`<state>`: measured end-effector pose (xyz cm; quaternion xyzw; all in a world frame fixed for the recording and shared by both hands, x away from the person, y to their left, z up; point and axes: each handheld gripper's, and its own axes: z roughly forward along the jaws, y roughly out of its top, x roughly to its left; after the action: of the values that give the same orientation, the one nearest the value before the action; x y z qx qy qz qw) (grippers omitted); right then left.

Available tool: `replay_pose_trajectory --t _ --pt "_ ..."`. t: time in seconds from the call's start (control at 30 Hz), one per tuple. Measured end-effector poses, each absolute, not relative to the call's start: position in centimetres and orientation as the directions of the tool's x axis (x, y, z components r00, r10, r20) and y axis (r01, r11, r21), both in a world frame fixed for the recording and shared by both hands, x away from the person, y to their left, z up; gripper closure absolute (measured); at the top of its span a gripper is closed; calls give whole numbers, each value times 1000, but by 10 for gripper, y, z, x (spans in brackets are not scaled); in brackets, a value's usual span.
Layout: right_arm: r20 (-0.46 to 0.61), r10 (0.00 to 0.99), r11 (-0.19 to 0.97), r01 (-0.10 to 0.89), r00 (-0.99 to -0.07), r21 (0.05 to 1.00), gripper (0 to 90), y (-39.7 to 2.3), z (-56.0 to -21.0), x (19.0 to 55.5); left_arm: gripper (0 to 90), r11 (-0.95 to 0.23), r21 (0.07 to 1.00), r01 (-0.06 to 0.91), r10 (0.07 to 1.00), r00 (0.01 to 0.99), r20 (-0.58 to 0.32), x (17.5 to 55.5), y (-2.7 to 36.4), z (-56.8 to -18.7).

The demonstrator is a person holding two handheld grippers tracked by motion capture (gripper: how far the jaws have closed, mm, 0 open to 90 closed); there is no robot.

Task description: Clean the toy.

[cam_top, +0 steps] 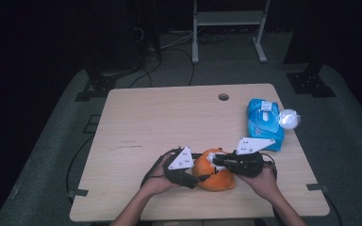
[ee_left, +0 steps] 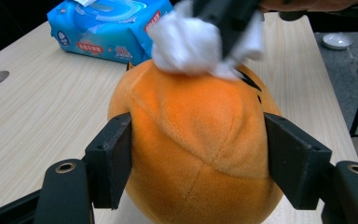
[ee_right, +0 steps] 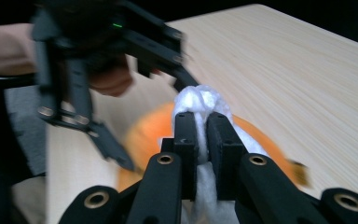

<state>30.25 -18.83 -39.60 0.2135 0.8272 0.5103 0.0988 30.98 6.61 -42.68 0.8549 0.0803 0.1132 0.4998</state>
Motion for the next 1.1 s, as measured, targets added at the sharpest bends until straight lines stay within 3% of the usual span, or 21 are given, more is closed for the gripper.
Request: replay_pose_trajectory --t 0.2,0.37,0.5,0.7,0.9,1.1 --pt "115 457 377 309 -882 873 821 -194 -410 306 110 -374 885 278 297 940 -169 324 71 -429" --pt "70 430 403 261 -900 877 821 -179 -404 294 250 -417 889 187 288 955 -66 315 66 -428" --pt "43 414 417 231 -909 879 821 -171 -399 292 301 -453 884 111 276 961 20 308 61 -425" --pt "63 487 402 287 -871 869 821 -194 -403 306 306 -445 889 108 269 963 18 310 65 -427" --pt "78 493 400 305 -867 864 821 -199 -407 304 102 -414 870 268 309 940 -143 320 62 -429" --pt "48 436 412 247 -899 877 820 -178 -400 292 267 -446 879 168 290 956 -36 312 61 -426"
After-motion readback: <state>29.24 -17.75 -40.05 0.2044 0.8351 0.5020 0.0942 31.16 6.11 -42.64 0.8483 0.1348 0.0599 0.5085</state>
